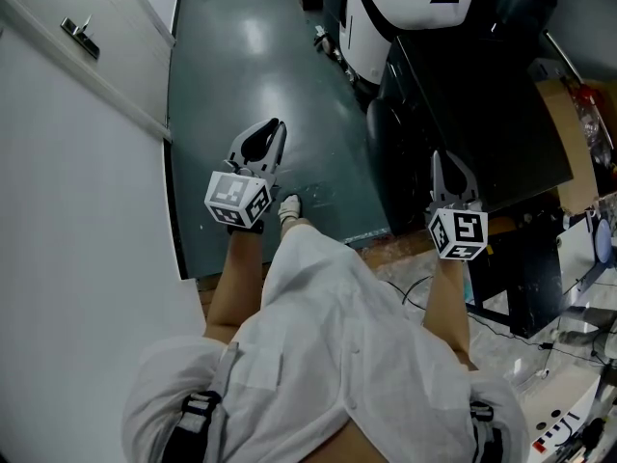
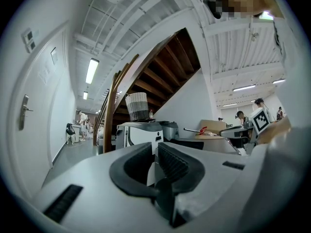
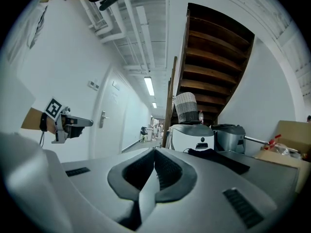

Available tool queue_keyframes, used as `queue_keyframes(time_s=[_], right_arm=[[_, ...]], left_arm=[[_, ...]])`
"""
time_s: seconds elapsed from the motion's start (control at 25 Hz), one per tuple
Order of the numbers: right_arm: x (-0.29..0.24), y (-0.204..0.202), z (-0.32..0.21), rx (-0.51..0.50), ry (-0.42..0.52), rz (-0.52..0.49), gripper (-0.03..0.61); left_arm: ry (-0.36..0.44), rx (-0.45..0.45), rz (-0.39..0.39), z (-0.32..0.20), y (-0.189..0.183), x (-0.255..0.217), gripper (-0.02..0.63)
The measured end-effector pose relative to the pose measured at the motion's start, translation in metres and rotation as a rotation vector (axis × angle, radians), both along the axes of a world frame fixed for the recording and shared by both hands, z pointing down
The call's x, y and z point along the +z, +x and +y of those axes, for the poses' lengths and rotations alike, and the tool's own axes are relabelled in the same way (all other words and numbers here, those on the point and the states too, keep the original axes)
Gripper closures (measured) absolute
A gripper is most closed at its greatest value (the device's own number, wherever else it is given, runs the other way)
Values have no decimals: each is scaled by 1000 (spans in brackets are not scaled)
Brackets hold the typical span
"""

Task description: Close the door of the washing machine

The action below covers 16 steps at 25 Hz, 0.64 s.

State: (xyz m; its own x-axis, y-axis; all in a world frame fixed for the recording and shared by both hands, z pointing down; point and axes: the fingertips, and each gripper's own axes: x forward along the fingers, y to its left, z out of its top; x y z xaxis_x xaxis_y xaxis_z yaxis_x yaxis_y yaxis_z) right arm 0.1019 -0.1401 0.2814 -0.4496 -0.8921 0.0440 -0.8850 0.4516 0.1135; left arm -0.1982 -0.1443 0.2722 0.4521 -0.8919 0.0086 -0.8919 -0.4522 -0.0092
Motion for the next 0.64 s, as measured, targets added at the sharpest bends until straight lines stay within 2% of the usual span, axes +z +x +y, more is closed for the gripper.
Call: queue_keyframes(time_s=[0.64], right_arm=[[3, -10, -1, -14, -5, 22, 551]], left_arm=[[-15, 1, 2, 3, -4, 6, 568]])
